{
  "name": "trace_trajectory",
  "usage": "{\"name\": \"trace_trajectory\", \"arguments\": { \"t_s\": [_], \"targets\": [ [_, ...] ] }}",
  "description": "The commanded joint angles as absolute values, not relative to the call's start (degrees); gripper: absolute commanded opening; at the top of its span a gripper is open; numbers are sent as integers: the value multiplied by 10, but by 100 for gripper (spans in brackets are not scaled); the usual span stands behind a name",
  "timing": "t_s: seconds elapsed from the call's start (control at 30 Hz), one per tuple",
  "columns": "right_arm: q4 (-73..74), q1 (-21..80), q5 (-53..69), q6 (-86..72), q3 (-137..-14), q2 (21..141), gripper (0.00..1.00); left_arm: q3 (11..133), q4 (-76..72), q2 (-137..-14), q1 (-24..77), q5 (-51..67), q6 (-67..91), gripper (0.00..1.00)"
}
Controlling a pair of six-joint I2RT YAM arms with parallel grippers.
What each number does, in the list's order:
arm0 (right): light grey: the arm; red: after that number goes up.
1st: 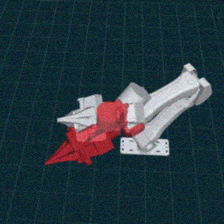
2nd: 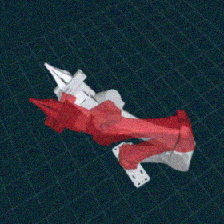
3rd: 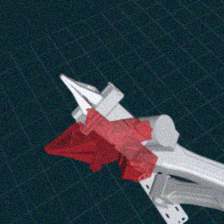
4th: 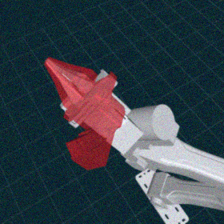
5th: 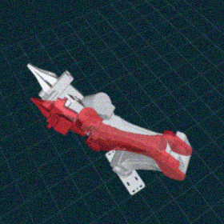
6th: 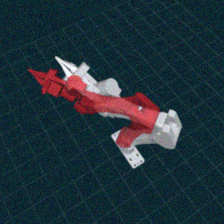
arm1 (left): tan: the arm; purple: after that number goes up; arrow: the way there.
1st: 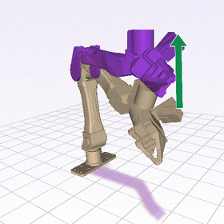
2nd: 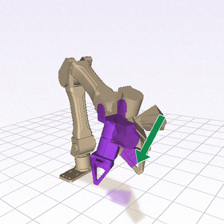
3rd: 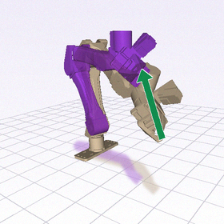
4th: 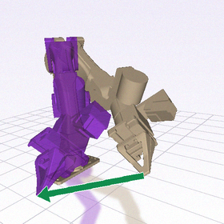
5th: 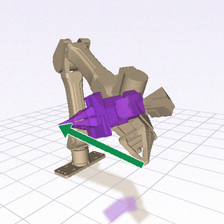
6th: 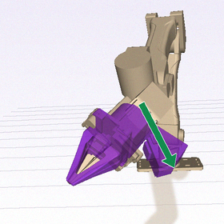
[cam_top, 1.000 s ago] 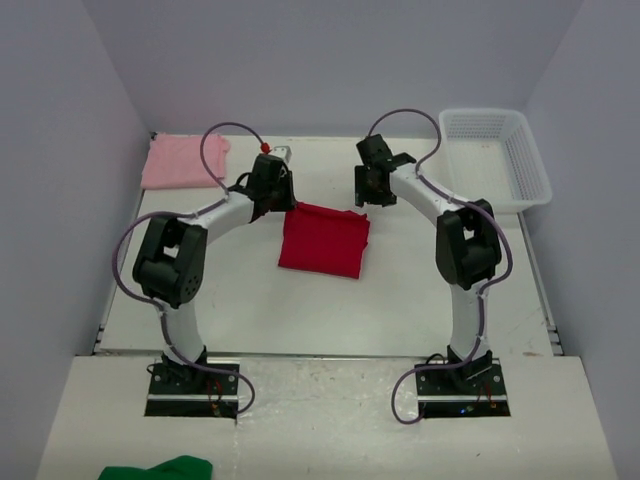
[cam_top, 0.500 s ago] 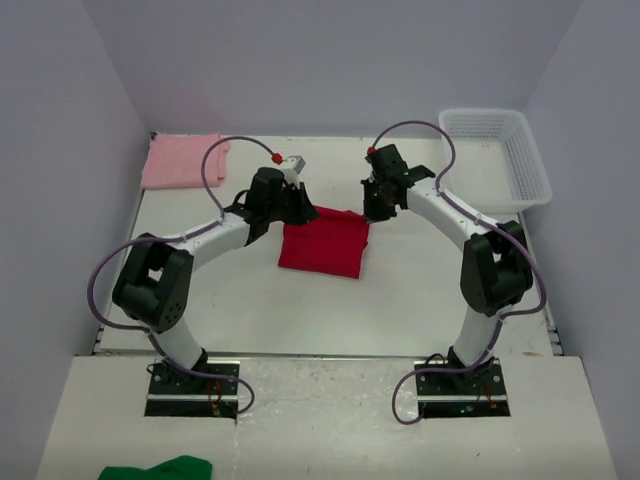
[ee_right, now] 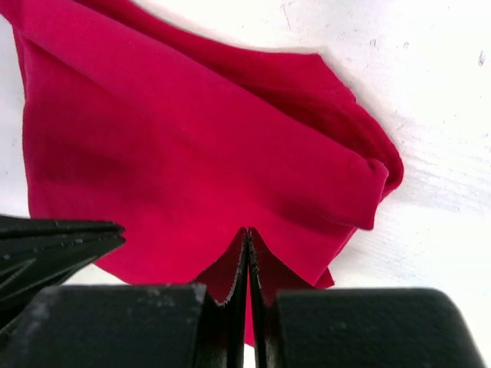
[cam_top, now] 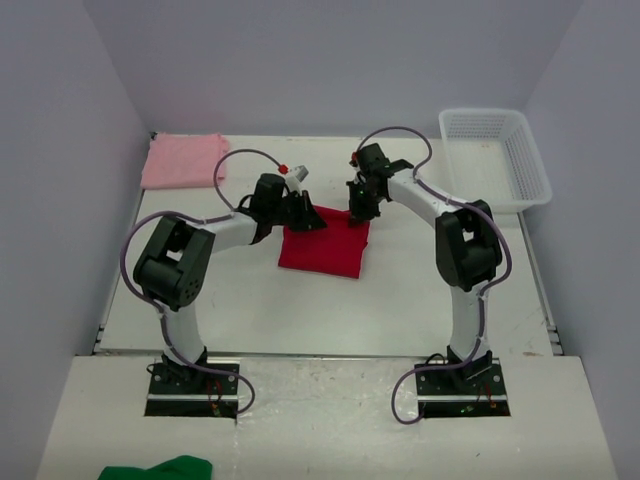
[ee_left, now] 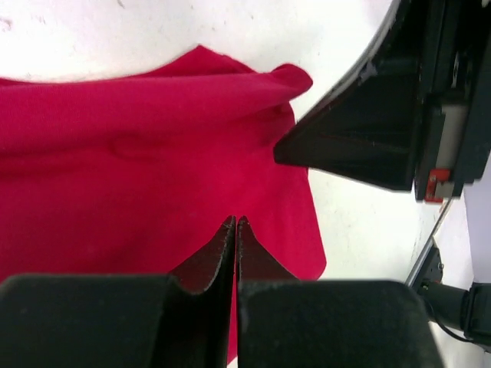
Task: Fold and stack the t-shirts
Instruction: Fold the long partially folded tshirt into a neat square
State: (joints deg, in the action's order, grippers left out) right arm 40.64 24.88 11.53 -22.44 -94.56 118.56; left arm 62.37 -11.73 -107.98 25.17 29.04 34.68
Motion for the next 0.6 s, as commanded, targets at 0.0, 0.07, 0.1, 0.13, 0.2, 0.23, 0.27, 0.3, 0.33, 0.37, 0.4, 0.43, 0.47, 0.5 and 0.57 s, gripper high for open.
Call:
{"name": "trace_trajectory", "arguments": {
  "t_s": [0.0,0.07,0.1,0.13,0.2,0.23,0.27,0.3,0.33,0.37,0.4,0.43,0.47,0.5,0.57],
  "targets": [
    [417,243,116,-229,-984,1199,0,593,-149,-1049,251,314,357,0],
    [422,238,114,-231,-1002,1215,0,581,-152,-1036,253,311,359,0],
    [424,236,114,-231,-1009,1220,0,570,-152,-1034,254,306,363,0],
    [428,234,114,-232,-1016,1226,0,563,-151,-1028,257,304,365,0],
    [439,229,116,-231,-1040,1244,0,542,-151,-1020,260,289,367,0],
    [443,229,115,-230,-1047,1249,0,535,-147,-1012,265,282,367,0],
    [453,224,110,-230,-1061,1260,0,530,-143,-1009,266,276,366,0],
    [454,223,108,-231,-1066,1266,0,520,-138,-1008,267,266,365,0],
    [456,222,108,-232,-1070,1270,0,517,-129,-1006,270,265,364,0],
    [464,218,109,-231,-1083,1280,0,512,-127,-1005,270,263,363,0],
    [470,217,111,-231,-1091,1288,0,503,-124,-1000,273,257,362,0],
    [475,214,111,-230,-1097,1294,0,496,-124,-996,274,254,362,0],
    [480,214,112,-230,-1106,1299,0,490,-124,-992,276,252,361,0],
    [481,213,109,-230,-1108,1306,0,478,-123,-988,277,246,359,0],
    [482,207,111,-233,-1116,1311,0,466,-120,-976,280,240,356,0]
  ]
}}
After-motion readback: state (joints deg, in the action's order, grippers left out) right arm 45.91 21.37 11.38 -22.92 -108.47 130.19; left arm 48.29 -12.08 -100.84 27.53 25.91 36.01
